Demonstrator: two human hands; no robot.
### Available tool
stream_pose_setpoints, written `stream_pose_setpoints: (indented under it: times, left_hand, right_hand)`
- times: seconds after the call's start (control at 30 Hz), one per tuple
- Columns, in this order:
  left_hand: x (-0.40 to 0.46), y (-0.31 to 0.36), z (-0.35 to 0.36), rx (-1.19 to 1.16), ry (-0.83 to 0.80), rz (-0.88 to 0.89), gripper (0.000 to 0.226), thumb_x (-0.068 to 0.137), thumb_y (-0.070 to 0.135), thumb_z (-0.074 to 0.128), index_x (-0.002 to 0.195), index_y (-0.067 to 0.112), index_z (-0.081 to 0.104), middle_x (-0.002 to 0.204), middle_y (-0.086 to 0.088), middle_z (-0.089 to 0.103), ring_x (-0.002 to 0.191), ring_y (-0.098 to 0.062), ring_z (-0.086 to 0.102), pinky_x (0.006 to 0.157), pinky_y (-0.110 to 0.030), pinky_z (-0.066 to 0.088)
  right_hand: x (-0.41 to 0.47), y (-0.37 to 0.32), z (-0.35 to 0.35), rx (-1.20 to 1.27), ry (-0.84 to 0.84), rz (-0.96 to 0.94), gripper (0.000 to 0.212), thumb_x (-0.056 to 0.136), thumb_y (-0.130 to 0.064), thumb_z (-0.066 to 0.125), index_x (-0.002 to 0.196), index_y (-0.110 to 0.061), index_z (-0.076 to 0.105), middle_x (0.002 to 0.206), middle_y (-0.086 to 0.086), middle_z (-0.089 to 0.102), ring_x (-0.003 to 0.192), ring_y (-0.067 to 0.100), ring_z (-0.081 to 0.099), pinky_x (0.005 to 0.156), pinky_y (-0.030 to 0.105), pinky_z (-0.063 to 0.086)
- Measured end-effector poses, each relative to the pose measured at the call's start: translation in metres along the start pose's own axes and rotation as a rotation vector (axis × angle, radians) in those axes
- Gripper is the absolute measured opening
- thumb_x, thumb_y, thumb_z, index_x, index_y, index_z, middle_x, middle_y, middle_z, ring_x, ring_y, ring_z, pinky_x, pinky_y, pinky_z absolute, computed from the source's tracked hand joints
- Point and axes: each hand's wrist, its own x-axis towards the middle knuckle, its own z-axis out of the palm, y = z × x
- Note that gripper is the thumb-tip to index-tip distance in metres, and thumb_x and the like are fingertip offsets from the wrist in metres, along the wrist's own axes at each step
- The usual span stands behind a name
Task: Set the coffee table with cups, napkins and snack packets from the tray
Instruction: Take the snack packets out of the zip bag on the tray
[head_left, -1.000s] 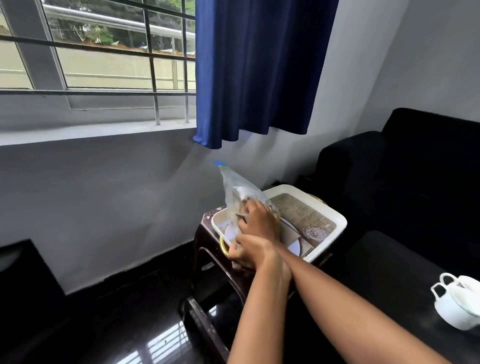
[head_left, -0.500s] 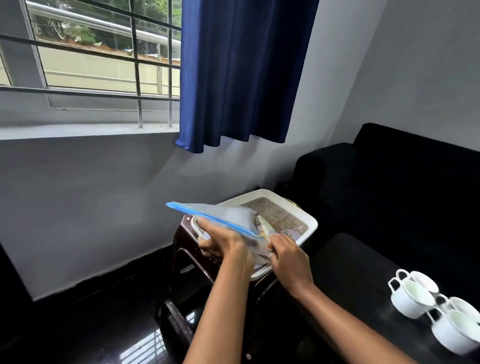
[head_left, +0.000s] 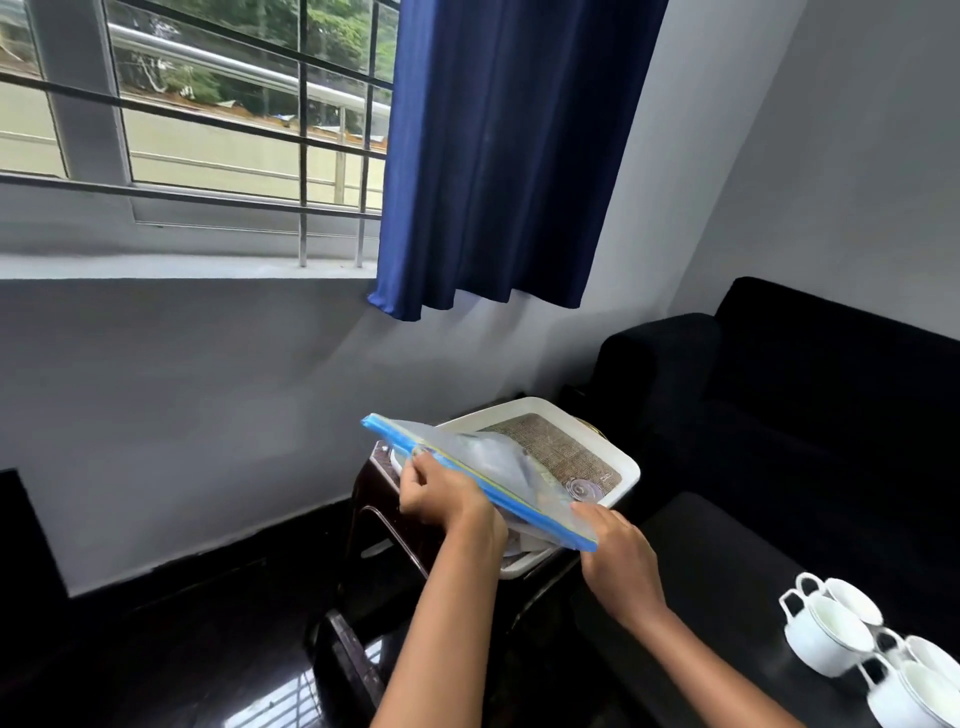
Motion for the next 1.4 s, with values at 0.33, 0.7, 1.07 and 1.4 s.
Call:
stream_pose_setpoints:
  times: [0.33, 0.7, 1.07, 1.4]
  left_hand:
    - [-0.025, -0.018, 0.002, 0.108, -0.321, -0.005, 0.014, 0.082, 0.012, 0.072, 0.07, 0.016, 0.069, 0.061, 0.009, 0.066, 0.058, -0.009, 0.062, 0.059, -0.02, 0.048]
    - [-0.035, -0.028, -0.005, 0.284, -0.484, 0.159, 0.028, 0.086, 0.016, 0.068, 0.059, 0.026, 0.066, 0.057, 0.012, 0.068, 0.059, -0.003, 0.063, 0.062, -0.022, 0.049]
    - [-0.042, -0.033, -0.002, 0.235, -0.435, 0.036, 0.019, 0.093, 0.012, 0.056, 0.074, 0.01, 0.062, 0.073, -0.005, 0.064, 0.064, -0.015, 0.059, 0.063, -0.028, 0.051]
    - [-0.033, -0.021, -0.003, 0.257, -0.361, 0.203, 0.004, 0.09, 0.026, 0.062, 0.087, 0.024, 0.061, 0.091, 0.001, 0.068, 0.085, -0.027, 0.068, 0.082, -0.052, 0.054]
  right_hand:
    - [0.065, -0.031, -0.086, 0.731, 0.068, 0.246, 0.01, 0.083, -0.004, 0.063, 0.088, -0.009, 0.07, 0.089, 0.007, 0.07, 0.082, 0.013, 0.062, 0.07, 0.019, 0.046]
    - [0.076, -0.105, -0.076, 0.626, -0.111, 0.008, 0.007, 0.082, -0.013, 0.069, 0.089, -0.011, 0.071, 0.067, -0.002, 0.065, 0.06, 0.01, 0.062, 0.052, 0.026, 0.055]
    - [0.08, -0.099, -0.069, 0.658, -0.048, 0.058, 0.012, 0.086, -0.014, 0.065, 0.083, -0.007, 0.073, 0.071, 0.002, 0.068, 0.062, 0.008, 0.06, 0.06, 0.023, 0.05]
    - [0.073, -0.107, -0.074, 0.251, 0.001, -0.18, 0.016, 0.087, -0.019, 0.061, 0.088, -0.009, 0.073, 0.088, 0.007, 0.067, 0.081, 0.022, 0.063, 0.079, 0.035, 0.05]
